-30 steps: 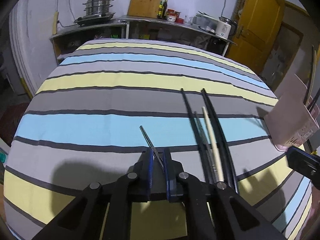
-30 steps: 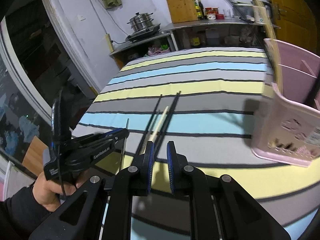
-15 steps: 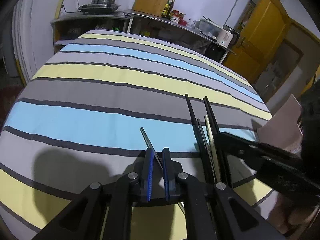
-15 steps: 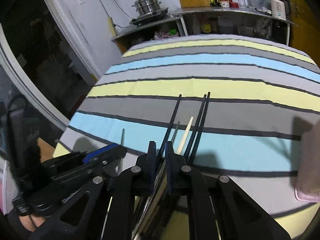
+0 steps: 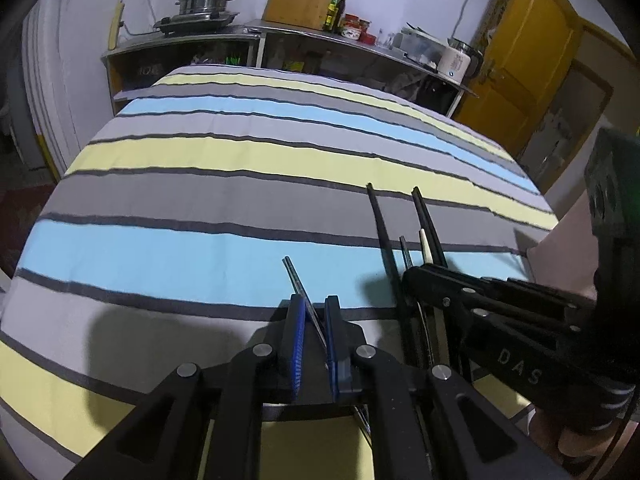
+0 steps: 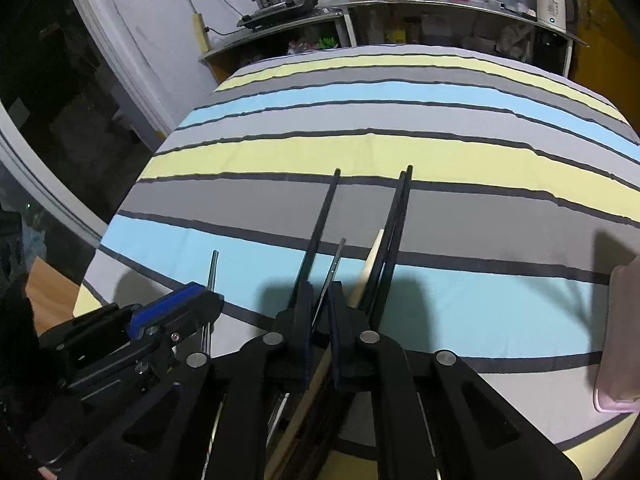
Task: Organize utensils
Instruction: 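Grasp a silver metal chopstick with the left tool and lift it upright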
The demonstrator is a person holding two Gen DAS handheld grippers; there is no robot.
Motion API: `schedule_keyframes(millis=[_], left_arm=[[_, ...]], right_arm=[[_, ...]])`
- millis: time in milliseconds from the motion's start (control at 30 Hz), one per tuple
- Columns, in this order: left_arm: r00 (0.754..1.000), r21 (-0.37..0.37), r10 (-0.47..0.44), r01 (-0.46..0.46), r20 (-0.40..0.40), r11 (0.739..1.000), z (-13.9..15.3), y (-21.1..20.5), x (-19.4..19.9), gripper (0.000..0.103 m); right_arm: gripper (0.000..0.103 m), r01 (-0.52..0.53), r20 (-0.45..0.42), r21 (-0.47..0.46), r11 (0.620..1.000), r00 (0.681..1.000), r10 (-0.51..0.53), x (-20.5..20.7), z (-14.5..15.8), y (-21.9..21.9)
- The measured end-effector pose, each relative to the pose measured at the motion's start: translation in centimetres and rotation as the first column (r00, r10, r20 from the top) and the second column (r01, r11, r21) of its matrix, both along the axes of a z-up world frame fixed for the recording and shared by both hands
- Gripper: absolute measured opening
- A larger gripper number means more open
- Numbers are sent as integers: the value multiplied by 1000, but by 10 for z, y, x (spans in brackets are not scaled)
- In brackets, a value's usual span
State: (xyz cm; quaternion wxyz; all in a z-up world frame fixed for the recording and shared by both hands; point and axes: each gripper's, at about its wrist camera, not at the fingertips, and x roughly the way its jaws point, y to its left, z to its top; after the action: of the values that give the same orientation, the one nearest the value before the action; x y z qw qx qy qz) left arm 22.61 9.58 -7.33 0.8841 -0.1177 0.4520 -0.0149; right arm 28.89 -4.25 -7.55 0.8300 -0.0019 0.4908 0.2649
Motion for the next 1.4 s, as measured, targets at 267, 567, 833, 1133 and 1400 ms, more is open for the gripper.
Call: schedule_keyframes(millis=[267,567,833,1133,1400], left_arm=[[1000,13,-26,26,4,1000,0,2,6,8],[999,-49,-26,27,22,998,13,11,4,4],[994,-75,-40,47,99,996,57,16,-16,4],[982,-83,-71,87,178,993,108,8,-47,4],[967,-67,-102,121,235,990,142,-2,-72,4]], right_arm=[[7,-11,4,-19,1000,1000,11,4,1,4],[6,-10,9,47,999,1000,9,-2,17,-5],[5,-18,73,106,994,997,10,-19,56,-18],[4,-25,160,164,986,987,-1,-49,104,-37],[3,-24,220,198,980,975,-21,-72,132,-54]])
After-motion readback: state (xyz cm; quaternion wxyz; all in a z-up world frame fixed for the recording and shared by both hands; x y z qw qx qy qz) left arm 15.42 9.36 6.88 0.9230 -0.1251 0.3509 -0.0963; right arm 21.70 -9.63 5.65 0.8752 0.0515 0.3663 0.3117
